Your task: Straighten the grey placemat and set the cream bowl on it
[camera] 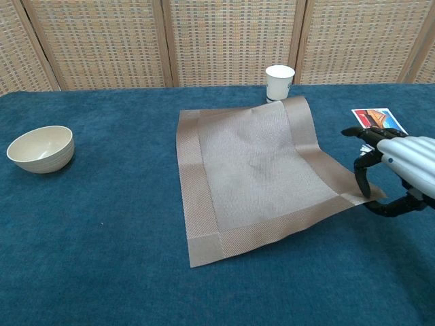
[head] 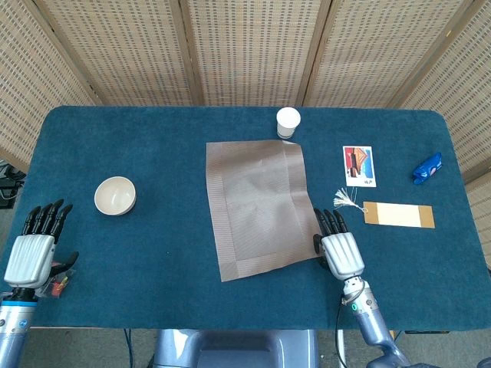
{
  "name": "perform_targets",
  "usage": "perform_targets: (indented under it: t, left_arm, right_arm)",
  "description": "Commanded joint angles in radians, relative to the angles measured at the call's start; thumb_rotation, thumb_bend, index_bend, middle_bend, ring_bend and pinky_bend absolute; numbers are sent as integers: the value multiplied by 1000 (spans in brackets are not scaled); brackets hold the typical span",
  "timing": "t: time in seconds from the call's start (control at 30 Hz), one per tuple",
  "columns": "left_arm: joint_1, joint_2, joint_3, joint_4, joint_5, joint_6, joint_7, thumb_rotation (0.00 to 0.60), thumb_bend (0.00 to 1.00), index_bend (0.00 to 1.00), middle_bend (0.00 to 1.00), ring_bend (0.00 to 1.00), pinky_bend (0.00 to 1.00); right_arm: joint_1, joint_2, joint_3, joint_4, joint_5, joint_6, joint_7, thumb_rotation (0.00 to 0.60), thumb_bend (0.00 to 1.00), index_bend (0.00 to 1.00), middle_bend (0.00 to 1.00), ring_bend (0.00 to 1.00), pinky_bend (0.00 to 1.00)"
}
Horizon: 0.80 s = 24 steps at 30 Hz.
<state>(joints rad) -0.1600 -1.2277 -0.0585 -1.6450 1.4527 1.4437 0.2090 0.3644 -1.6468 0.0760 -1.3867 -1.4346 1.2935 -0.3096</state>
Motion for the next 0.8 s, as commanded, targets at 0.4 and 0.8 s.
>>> perform_targets:
  t: [0.4, 0.8]
  left_arm:
    - [7, -11, 12, -4, 27, 21, 27, 600, 258, 49, 0, 0, 0]
    - [10, -16, 15, -6, 35, 24, 41, 600, 258, 49, 0, 0, 0]
  right_arm:
    - [-76, 165, -6, -52, 29, 54, 24, 600, 578, 687, 107, 0, 0]
    - [-88, 290, 74, -19, 123, 44, 63, 600, 566, 688, 106, 0, 0]
